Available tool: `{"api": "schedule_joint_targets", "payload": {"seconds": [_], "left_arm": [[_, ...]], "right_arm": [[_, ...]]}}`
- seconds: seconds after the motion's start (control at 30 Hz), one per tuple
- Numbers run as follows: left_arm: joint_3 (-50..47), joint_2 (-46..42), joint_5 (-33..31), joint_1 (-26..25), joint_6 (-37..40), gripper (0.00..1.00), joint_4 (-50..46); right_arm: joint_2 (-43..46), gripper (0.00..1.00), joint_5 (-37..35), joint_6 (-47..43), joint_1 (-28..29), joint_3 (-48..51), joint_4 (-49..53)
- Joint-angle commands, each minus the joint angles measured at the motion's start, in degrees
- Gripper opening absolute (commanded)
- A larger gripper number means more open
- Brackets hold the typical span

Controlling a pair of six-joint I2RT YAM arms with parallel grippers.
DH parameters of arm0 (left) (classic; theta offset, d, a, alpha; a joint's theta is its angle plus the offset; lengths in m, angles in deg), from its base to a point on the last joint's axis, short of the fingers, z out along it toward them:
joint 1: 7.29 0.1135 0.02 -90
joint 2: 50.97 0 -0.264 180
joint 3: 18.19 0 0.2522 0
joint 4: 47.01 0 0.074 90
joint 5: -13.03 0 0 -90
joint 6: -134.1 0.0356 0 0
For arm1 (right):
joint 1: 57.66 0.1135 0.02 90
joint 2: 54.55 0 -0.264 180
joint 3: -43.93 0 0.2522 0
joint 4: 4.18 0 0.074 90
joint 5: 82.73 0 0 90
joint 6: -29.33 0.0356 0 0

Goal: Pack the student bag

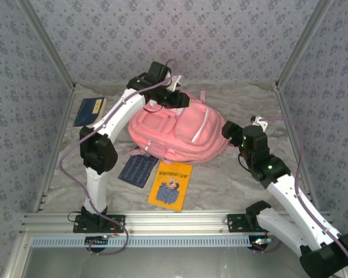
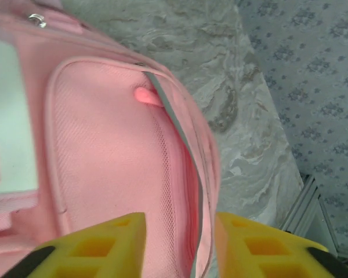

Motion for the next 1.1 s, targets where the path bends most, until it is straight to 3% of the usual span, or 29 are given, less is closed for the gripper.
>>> {"api": "schedule_joint_targets", "payload": {"seconds": [0.0, 0.17, 0.37, 0.43, 0.6, 0.83, 1.07], "left_arm": [[-4.9, -6.9, -3.1, 0.7, -0.2, 0.41, 2.9], [-19.6, -18.6, -9.7, 4.0, -2.2, 0.45, 10.0], [-34.2, -26.4, -19.1, 18.7, -12.9, 0.54, 18.1], [-35.7, -25.8, -23.2, 23.1, -15.4, 0.62, 19.2], [-25.1, -15.0, -32.3, 29.8, -12.7, 0.67, 12.4], [-7.1, 4.2, -32.6, 36.5, -11.1, 0.67, 2.7], [9.9, 19.3, -34.3, 38.0, -7.7, 0.69, -8.3]], "right_arm": [[-0.5, 0.86, 2.4, -5.6, 2.0, -2.6, 5.2], [-2.6, 0.83, 7.8, -8.2, 7.6, -3.0, 3.2], [-9.5, 0.83, 10.6, -8.4, 13.1, -2.9, -0.4], [-12.0, 0.83, 11.7, -8.5, 14.0, -3.1, -2.1], [-17.2, 0.83, 13.3, -10.8, 15.9, -4.9, -2.8], [-19.9, 0.83, 15.7, -12.0, 16.3, -3.6, -3.7], [-23.8, 0.84, 19.7, -12.0, 16.3, -2.6, -6.0]]}}
